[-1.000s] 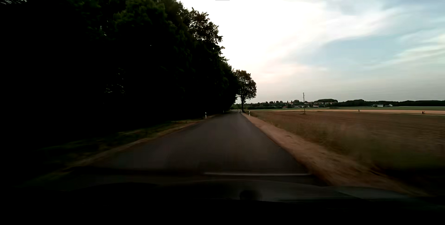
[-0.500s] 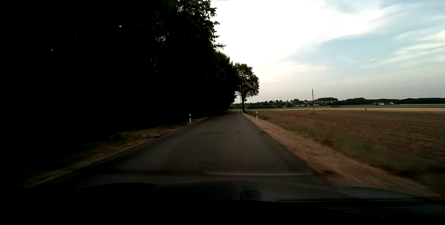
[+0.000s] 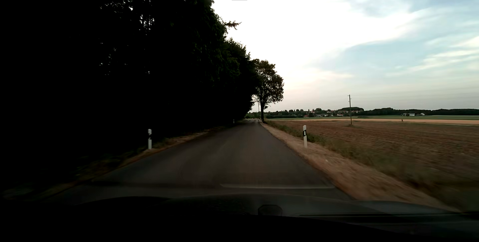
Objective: Follow the waypoints while adhering to traffic rules and regulations
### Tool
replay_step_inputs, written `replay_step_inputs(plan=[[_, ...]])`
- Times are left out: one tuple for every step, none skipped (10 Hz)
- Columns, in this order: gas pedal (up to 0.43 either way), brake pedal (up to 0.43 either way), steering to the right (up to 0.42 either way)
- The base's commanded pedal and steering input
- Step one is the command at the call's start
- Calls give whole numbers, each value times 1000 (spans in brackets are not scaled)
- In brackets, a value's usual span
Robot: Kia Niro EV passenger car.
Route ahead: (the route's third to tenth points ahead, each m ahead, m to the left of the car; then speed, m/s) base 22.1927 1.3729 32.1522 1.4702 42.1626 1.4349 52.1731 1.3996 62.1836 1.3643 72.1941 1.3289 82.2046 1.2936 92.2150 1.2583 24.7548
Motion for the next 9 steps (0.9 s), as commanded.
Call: replay_step_inputs(plan=[[169, 6, 0], [169, 6, 0], [169, 6, 0], [169, 6, 0], [157, 6, 0], [150, 6, -1], [138, 6, -1], [138, 6, -1], [138, 6, -1]])
